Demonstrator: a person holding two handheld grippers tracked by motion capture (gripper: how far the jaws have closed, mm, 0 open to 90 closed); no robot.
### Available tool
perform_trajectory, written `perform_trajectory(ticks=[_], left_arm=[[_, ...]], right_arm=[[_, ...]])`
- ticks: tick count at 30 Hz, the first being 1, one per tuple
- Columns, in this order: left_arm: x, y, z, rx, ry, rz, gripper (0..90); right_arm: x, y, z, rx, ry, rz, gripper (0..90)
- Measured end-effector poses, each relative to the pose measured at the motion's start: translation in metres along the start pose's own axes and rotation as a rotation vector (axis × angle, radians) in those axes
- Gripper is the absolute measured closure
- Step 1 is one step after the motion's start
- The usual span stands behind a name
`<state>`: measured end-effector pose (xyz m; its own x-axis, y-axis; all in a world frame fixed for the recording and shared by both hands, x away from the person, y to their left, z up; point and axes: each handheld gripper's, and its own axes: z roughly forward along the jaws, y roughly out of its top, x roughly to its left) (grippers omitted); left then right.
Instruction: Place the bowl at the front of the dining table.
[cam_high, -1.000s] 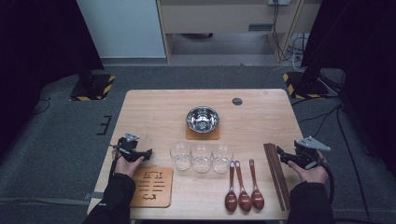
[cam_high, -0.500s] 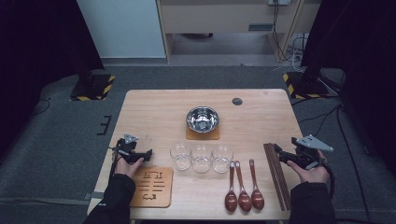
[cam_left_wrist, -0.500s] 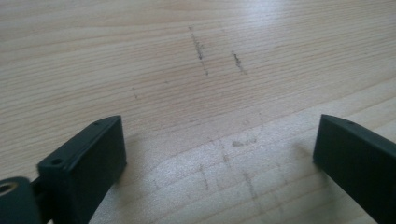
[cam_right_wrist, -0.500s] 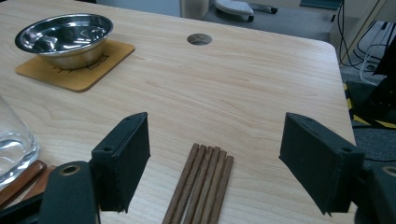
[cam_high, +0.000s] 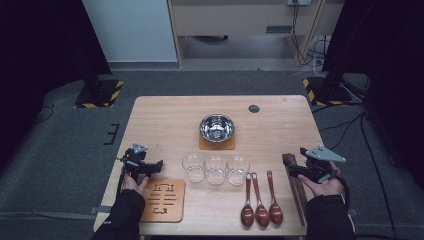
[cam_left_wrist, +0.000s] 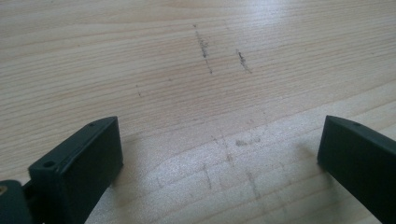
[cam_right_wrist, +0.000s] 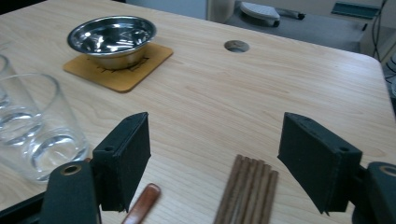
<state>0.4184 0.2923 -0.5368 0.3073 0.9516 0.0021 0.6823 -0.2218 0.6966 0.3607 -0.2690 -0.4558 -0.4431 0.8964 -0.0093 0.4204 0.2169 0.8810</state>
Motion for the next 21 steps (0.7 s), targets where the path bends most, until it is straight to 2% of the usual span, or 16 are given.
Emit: perform_trajectory(ticks=[9,21], left_arm=[[0.0,0.0,0.0,0.0,0.0,0.0,0.0],[0.0,0.0,0.0,0.0,0.0,0.0,0.0]], right_arm=[[0.019,-0.001,0.003,0.019,0.053,-0.015,24.6],[0.036,-0.006,0.005,0.064,0.104,-0.045,25.2]])
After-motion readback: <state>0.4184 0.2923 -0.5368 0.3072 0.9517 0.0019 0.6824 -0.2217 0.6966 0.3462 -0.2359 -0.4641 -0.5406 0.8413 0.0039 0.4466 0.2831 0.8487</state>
